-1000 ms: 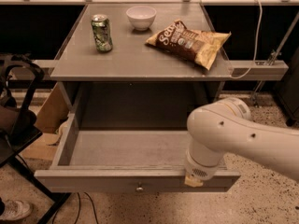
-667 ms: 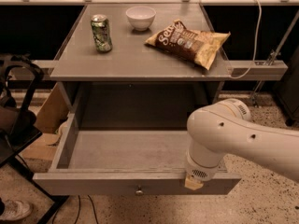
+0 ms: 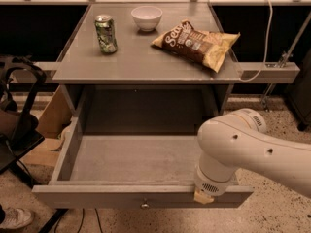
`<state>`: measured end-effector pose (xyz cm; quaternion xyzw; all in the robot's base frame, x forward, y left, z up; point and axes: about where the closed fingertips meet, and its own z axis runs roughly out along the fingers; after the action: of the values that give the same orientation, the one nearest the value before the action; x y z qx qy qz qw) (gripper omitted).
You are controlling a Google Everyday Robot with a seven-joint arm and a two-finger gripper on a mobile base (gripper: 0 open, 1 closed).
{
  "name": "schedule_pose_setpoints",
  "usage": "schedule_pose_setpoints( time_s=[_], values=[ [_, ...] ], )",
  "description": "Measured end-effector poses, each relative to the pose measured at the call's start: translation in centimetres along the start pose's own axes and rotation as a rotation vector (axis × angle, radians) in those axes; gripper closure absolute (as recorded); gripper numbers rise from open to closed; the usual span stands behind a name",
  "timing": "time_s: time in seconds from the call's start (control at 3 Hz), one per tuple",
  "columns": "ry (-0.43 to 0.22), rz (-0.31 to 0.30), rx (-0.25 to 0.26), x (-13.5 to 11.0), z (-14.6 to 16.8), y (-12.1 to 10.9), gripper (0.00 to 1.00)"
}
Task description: Open top drawer
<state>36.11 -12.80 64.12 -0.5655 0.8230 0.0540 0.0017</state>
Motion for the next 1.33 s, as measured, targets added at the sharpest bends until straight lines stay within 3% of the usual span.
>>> schedule_pose_setpoints(
  time_s=[0.33, 0.67, 1.33],
  values=[
    [-0.004, 0.006, -0.004, 0.4, 0.05, 0.81, 1.0],
    [-0.004, 0.006, -0.004, 0.41, 0.04, 0.81, 0.84],
    [-0.004, 0.006, -0.004, 0.41, 0.04, 0.81, 0.39]
  ],
)
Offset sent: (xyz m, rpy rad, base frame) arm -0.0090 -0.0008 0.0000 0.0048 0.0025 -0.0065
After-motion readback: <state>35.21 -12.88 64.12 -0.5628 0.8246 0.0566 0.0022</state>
